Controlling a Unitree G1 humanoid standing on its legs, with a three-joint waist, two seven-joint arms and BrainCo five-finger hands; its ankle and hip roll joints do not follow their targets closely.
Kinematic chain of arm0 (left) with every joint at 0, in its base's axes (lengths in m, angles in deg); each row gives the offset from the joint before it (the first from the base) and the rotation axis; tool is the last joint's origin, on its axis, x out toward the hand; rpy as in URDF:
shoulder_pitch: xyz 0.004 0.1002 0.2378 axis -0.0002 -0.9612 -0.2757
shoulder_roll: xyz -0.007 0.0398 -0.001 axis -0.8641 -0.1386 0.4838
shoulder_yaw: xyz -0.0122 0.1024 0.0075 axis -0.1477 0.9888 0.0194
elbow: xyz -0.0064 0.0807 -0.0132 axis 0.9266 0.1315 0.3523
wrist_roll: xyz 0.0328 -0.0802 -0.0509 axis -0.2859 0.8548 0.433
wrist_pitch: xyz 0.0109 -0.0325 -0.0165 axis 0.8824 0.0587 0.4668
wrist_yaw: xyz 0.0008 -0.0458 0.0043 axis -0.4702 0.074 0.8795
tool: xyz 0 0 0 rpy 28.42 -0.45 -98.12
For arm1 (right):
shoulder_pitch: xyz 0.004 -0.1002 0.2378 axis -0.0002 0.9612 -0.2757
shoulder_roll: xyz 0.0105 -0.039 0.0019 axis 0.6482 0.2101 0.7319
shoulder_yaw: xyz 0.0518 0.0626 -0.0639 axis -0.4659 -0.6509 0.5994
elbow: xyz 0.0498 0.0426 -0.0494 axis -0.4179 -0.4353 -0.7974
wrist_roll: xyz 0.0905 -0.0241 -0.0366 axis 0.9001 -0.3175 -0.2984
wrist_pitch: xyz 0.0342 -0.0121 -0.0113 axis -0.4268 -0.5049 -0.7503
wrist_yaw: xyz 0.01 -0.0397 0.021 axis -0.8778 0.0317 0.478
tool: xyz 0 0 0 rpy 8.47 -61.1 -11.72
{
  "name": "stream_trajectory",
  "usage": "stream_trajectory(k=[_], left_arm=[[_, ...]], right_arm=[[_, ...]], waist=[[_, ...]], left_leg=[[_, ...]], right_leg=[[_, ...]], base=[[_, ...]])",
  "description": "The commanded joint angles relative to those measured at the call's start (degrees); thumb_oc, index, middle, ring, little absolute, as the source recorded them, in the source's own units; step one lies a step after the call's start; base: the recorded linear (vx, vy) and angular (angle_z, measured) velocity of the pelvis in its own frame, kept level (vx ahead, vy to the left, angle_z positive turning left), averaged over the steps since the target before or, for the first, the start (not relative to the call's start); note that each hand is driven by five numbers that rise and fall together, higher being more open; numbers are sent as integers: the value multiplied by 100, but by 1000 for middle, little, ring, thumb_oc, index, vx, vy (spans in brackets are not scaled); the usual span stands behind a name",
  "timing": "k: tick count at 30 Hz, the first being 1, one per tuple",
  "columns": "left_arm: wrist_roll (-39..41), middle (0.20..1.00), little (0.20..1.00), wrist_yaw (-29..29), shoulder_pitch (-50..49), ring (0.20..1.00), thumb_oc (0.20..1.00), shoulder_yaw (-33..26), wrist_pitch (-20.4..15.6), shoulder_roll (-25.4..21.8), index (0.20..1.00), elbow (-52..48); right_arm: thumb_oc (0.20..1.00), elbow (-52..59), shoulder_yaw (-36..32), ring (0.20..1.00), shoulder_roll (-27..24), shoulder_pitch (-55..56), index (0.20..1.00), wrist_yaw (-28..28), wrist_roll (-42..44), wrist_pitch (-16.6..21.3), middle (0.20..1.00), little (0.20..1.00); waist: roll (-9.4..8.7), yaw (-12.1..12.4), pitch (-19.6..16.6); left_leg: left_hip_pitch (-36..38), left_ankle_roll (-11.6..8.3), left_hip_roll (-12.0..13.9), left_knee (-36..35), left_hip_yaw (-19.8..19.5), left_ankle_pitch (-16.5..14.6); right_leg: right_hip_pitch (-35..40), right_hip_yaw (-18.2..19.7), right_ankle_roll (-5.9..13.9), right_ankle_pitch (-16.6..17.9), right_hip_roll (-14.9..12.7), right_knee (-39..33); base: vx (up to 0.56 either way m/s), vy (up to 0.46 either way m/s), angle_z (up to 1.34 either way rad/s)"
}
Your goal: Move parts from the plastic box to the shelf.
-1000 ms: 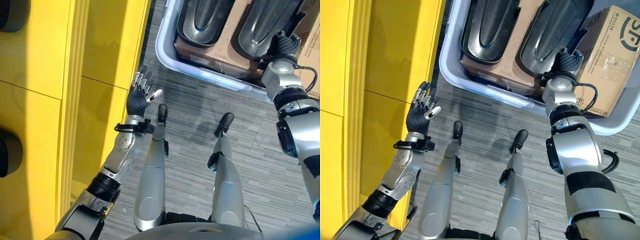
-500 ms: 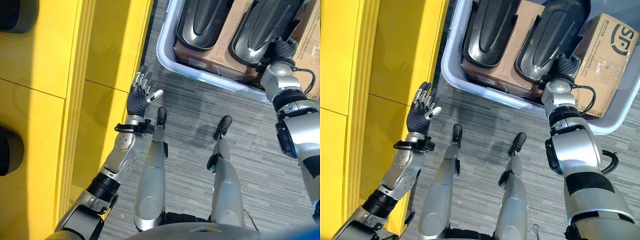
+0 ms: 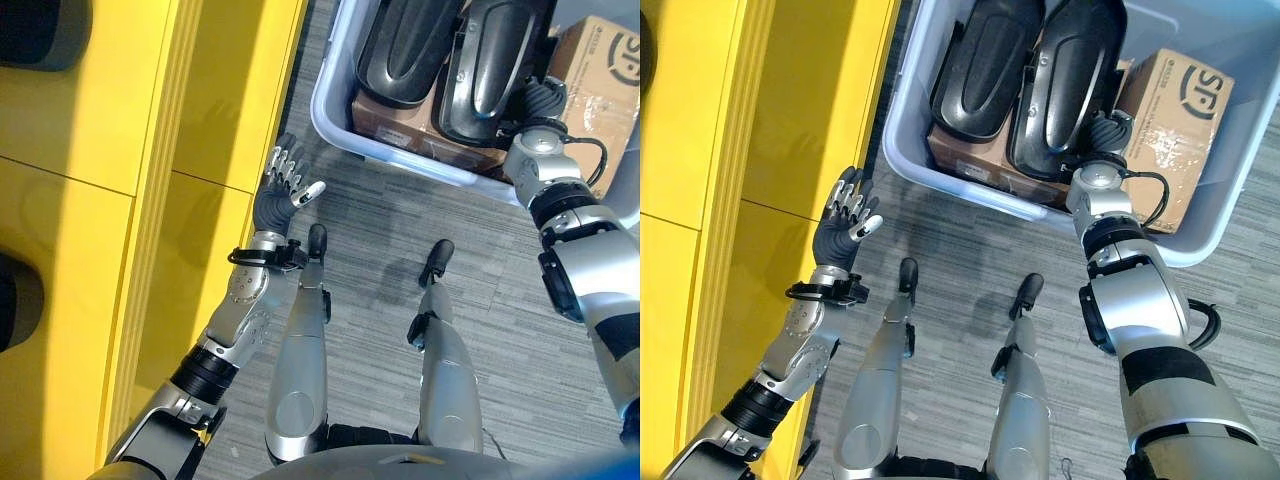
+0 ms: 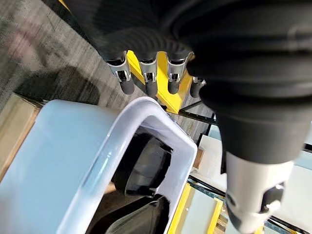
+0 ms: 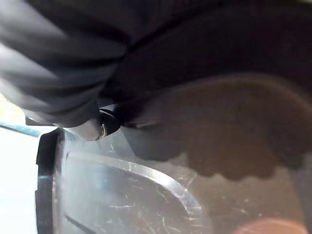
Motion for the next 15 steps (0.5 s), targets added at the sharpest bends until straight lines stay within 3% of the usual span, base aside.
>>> stream_trajectory(k=[1, 15], left_arm=[[20, 1000, 1000, -142, -240, 1000, 1000, -158, -151, -171, 1000, -458], [15, 1000, 1000, -345, -854, 1000, 1000, -520, 131, -245, 1000, -396]], right_arm=[[200, 667, 203, 200, -206, -85, 200, -33, 80, 489, 200, 200], [200, 3202, -199, 200, 70, 1416, 200, 127, 59, 745, 200, 200]], waist=[[19, 63, -144], [-112, -91, -549]], left_leg=[[284, 134, -20, -149, -134, -307], [953, 110, 151, -312, -127, -263]], right_leg=[[744, -99, 399, -1463, -251, 840], [1173, -94, 319, -1657, -187, 991]], base=[[0, 0, 0], [6, -16, 0]])
